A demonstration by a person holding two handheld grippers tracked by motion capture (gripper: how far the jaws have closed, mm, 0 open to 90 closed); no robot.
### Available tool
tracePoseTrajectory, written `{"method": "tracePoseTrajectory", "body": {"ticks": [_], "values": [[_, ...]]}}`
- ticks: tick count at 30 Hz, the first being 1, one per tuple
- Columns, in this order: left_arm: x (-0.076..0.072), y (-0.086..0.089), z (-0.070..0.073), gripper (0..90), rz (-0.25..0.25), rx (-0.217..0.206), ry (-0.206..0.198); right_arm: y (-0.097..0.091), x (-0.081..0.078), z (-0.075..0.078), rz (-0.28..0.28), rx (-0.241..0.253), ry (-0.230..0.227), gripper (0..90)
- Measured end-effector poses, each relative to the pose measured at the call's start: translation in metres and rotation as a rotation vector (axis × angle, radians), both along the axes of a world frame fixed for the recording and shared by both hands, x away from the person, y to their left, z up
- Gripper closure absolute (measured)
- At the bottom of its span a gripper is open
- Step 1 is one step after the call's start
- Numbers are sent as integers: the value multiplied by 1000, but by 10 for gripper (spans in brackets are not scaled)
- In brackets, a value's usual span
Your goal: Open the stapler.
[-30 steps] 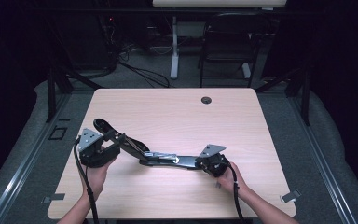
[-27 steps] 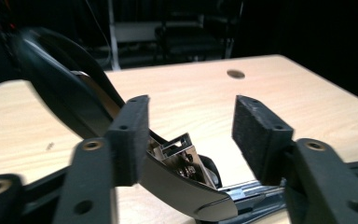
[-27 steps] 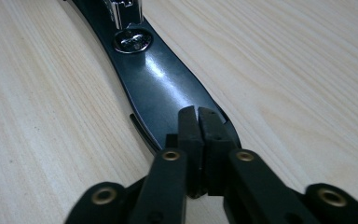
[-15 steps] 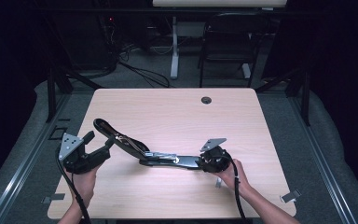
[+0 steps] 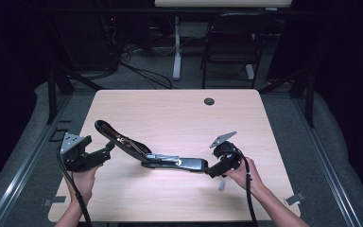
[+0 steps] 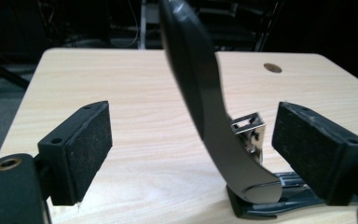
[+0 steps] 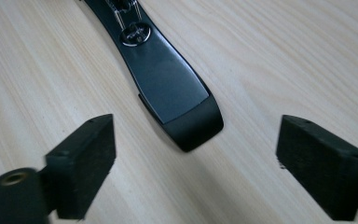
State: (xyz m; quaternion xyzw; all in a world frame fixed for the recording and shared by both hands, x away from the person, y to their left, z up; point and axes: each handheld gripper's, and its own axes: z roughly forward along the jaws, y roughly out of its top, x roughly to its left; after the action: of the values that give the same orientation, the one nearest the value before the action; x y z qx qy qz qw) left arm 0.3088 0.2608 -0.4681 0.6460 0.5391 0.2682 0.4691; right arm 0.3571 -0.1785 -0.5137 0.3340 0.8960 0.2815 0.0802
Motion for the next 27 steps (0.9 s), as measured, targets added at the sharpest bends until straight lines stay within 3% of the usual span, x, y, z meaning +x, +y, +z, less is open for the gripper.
{"method": "tracePoseTrajectory", "body": {"ticks": [5,13,22,24,27], "values": [[11,3,-4,79,8,-3,36,-9,-1,6,-25,11,-4,50],[22,-2,-4,74,17,-22,30,-17,-5,14,-54,37,0,67],[37,-3,-4,177,33,-79,8,-20,-4,15,-78,40,10,92],[39,-4,-4,245,32,-99,-8,-20,-4,14,-78,38,20,103],[39,-6,-5,353,9,-90,-13,-21,-5,13,-89,44,27,113]]}}
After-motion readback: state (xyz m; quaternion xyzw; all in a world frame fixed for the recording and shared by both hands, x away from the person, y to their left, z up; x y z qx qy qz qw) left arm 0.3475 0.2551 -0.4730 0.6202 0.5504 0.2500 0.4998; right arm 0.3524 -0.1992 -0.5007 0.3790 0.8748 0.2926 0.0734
